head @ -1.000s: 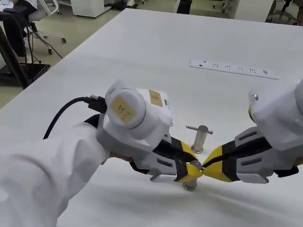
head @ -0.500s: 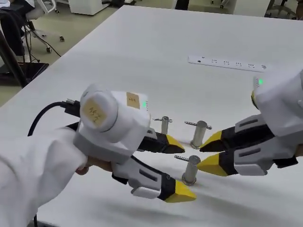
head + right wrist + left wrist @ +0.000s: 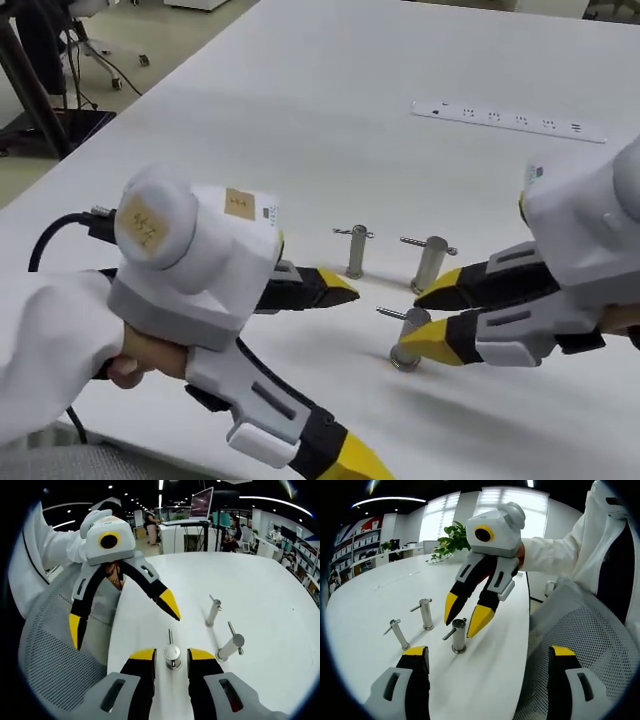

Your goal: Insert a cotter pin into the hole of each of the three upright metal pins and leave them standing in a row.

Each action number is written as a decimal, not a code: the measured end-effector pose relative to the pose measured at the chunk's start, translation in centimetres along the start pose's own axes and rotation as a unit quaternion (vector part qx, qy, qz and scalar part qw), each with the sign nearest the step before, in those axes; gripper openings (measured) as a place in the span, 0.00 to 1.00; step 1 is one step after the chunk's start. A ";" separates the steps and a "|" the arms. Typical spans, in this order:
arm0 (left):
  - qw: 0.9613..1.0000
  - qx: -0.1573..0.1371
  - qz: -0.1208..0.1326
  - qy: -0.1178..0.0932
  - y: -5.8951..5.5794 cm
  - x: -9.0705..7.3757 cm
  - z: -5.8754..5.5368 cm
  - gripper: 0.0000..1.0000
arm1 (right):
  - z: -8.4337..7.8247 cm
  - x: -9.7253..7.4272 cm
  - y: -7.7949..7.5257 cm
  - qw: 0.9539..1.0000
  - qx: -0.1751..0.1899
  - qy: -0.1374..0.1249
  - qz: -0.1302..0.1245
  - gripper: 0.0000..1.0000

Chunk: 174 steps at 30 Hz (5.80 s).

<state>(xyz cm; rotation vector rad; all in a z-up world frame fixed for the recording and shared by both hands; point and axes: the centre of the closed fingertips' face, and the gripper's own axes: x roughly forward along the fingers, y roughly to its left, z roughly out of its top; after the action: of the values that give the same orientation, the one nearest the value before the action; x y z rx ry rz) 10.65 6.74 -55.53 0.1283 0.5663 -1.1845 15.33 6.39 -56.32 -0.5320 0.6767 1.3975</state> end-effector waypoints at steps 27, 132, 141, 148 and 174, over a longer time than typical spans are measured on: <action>0.999 -0.001 0.049 0.000 0.7 -2.2 0.4 0.96 | -0.6 0.7 -0.1 0.999 -0.043 0.004 -0.003 0.08; 0.977 -0.071 0.195 -0.045 4.8 -6.0 2.1 0.92 | -1.2 -9.5 -5.6 0.988 0.048 -0.102 -0.103 0.71; 0.982 -0.053 0.179 -0.026 3.7 -5.4 1.6 0.94 | -2.9 -10.9 -4.3 0.979 0.094 -0.106 -0.147 0.78; 0.984 -0.040 0.170 0.018 3.2 -5.5 0.5 0.99 | -4.2 -11.5 -4.0 0.969 0.126 -0.111 -0.181 0.82; 0.973 -0.107 0.202 -0.016 2.8 -6.6 -0.2 0.99 | -5.0 -10.9 -0.5 0.938 0.221 -0.127 -0.234 0.96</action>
<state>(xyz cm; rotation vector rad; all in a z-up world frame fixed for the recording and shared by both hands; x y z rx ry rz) 11.40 13.41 -53.09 0.0367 0.6023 -0.7240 14.76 -4.84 -52.21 -0.1319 0.5815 0.8100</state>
